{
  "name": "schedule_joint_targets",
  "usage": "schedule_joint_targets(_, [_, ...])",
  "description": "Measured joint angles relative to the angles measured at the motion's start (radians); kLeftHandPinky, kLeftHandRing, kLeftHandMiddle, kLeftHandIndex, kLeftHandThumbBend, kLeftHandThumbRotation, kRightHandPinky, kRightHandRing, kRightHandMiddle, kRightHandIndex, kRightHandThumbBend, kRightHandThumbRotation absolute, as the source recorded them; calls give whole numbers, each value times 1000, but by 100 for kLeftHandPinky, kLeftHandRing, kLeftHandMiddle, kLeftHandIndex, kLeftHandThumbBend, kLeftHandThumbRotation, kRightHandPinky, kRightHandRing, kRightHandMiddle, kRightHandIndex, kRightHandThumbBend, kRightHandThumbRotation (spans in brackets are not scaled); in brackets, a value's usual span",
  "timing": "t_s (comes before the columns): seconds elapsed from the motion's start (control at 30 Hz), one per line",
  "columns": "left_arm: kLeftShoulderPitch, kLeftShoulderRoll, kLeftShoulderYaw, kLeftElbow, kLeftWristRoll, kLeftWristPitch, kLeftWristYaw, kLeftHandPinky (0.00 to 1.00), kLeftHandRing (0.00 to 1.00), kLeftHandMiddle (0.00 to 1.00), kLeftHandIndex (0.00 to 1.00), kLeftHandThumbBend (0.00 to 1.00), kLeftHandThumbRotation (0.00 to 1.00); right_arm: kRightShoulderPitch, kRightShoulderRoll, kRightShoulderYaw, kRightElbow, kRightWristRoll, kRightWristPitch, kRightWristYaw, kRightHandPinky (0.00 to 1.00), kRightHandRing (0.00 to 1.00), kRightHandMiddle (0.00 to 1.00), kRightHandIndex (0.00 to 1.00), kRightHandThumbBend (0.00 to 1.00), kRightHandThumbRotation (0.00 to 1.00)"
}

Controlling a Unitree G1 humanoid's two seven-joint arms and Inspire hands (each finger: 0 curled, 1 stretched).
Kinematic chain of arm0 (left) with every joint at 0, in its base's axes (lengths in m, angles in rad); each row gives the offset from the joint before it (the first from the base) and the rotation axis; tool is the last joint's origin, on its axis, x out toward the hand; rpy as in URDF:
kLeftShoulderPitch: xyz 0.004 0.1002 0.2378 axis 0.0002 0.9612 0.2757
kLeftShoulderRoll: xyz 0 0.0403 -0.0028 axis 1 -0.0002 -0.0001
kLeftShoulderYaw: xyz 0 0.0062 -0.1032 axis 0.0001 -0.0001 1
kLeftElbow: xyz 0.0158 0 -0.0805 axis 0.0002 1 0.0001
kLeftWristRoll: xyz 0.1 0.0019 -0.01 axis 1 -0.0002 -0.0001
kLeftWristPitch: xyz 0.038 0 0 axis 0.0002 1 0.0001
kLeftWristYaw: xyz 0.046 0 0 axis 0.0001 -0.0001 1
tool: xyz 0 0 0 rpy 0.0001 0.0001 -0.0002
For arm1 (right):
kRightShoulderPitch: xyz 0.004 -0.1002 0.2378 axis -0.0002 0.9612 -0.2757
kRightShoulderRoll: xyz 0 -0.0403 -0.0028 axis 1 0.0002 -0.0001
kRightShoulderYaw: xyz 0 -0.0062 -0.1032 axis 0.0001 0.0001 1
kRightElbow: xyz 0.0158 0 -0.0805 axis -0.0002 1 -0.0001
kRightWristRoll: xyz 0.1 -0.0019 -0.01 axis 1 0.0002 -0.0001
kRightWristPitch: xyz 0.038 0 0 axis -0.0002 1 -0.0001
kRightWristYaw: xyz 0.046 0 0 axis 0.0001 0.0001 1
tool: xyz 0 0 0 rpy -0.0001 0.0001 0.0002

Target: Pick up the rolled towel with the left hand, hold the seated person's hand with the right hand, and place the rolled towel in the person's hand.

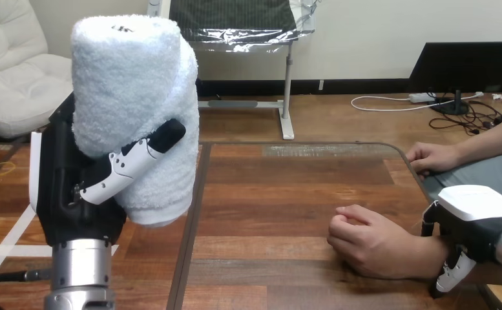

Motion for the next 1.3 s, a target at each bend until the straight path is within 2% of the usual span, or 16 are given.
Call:
schedule_joint_targets(0.27, [-6,-2,0,1,3,0,2,17,23,31,36,41,0,4,0,-7,1,39,-7,-1,10,17,28,47,92,0])
schedule_joint_targets(0.43, [-19,-2,1,15,2,-2,-1,16,23,30,36,43,0,11,0,-35,1,97,-15,4,10,17,28,47,91,0])
schedule_joint_targets(0.67, [-58,-3,10,81,-1,-29,-19,16,23,30,36,44,0,22,-12,-80,2,187,-28,29,14,22,32,46,90,0])
schedule_joint_targets(0.8, [-79,-7,18,121,-4,-44,-29,16,23,30,36,46,0,27,-27,-94,3,226,-45,31,18,26,35,47,90,0])
schedule_joint_targets(1.07, [-120,-17,37,212,-18,-73,-47,17,24,31,36,46,0,31,-30,-119,2,274,-31,39,24,32,42,49,88,0])
schedule_joint_targets(1.3, [-153,-23,41,290,-27,-89,-63,19,25,32,36,46,0,33,-31,-138,1,314,-18,46,27,34,43,50,89,0])
